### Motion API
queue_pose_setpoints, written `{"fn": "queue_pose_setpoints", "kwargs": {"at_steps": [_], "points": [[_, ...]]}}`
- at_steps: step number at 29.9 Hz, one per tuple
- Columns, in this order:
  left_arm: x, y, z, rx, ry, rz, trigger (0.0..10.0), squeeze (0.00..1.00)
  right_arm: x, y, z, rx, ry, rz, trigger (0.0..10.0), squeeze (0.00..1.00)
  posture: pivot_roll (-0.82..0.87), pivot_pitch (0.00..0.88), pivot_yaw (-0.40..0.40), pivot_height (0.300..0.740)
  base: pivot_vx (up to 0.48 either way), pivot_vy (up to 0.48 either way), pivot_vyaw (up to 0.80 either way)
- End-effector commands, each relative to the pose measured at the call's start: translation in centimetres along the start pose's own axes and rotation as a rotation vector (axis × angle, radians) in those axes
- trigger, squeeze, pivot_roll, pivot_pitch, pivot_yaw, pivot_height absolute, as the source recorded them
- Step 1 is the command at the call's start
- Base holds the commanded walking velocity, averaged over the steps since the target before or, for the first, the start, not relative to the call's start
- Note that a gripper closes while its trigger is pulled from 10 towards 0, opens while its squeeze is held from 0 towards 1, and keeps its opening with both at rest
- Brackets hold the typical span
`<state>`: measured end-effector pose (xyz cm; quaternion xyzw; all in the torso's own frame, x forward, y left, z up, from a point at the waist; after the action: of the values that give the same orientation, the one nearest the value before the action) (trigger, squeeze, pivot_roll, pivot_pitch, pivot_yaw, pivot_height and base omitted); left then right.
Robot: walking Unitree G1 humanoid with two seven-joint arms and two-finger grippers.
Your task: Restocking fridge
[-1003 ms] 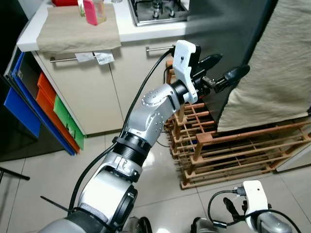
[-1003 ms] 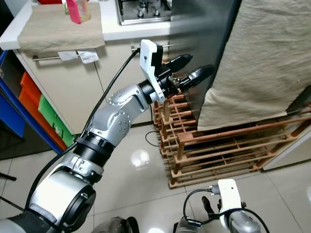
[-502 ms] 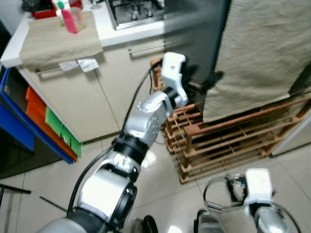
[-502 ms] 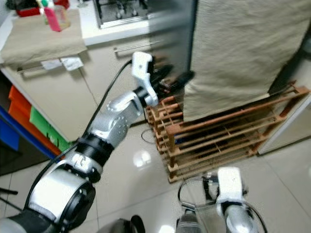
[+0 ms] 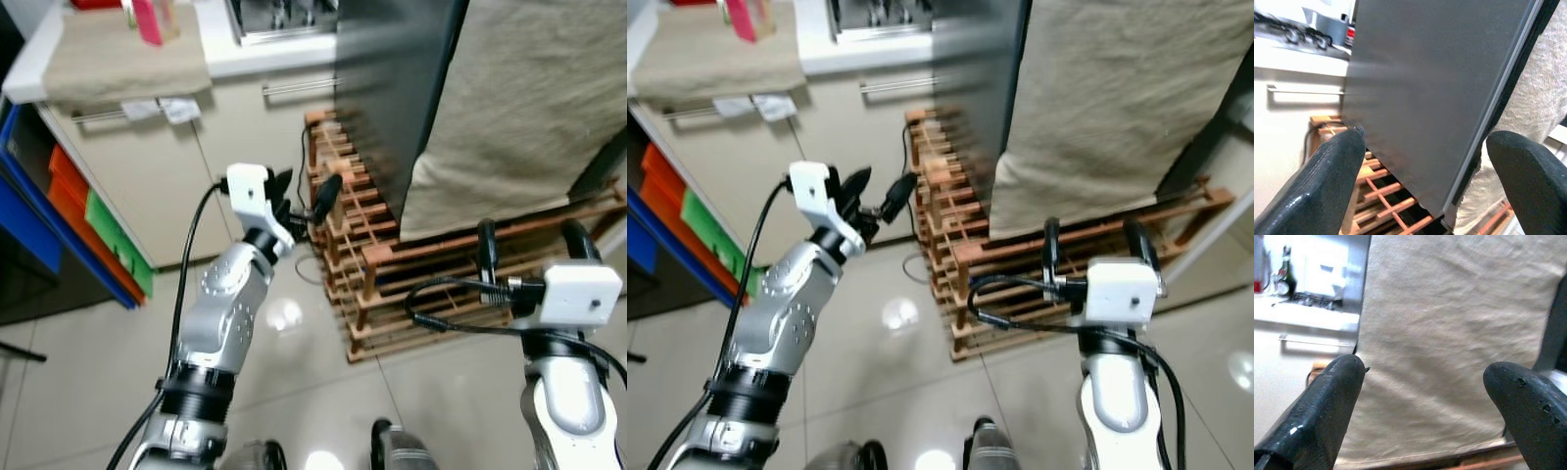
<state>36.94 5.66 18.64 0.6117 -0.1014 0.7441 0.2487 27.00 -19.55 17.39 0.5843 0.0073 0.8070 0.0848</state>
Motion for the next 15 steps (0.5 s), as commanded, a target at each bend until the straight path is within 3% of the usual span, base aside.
{"fn": "queue_pose_setpoints", "kwargs": {"at_steps": [1, 3, 7, 11, 15], "points": [[0.2, 0.1, 0.4, -0.010, -0.006, 0.030, 10.0, 0.00, -0.5, 0.7, 0.5, -0.019, -0.012, -0.005, 10.0, 0.00, -0.24, 0.040, 0.075, 0.740, 0.000, 0.480, -0.76], [0.8, 0.5, 1.1, -0.036, -0.022, 0.093, 10.0, 0.00, -0.6, 0.6, 1.8, -0.025, -0.008, -0.006, 10.0, 0.00, -0.22, 0.033, 0.087, 0.740, 0.000, 0.480, -0.75], [0.8, 0.7, 1.8, -0.048, -0.037, 0.117, 10.0, 0.00, -0.9, 0.8, 2.4, -0.044, -0.008, 0.007, 10.0, 0.00, -0.21, 0.034, 0.097, 0.740, 0.000, 0.480, -0.76], [0.2, 0.4, 2.1, -0.022, -0.076, 0.173, 10.0, 0.00, -1.7, 0.4, 2.7, -0.018, -0.031, -0.010, 10.0, 0.00, -0.22, 0.031, 0.120, 0.740, 0.000, 0.000, -0.63], [-0.4, 0.5, 1.8, -0.014, -0.082, 0.128, 10.0, 0.00, -1.7, 0.6, 2.7, -0.053, -0.018, 0.008, 10.0, 0.00, -0.23, 0.047, 0.140, 0.740, 0.000, 0.000, 0.00]]}}
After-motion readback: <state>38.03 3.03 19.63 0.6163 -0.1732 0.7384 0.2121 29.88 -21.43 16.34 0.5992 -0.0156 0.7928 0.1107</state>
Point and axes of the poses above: a point about 5 cm out from each wrist's last joint towards the gripper, its own z axis pointing out of the wrist towards the gripper, its own x axis along the axis of the wrist's last joint, y = z × x, the point moved 5 cm from there along z, pointing out of the wrist towards the gripper, and after that the axes turned 6 degrees about z, right-handed, at the moved point
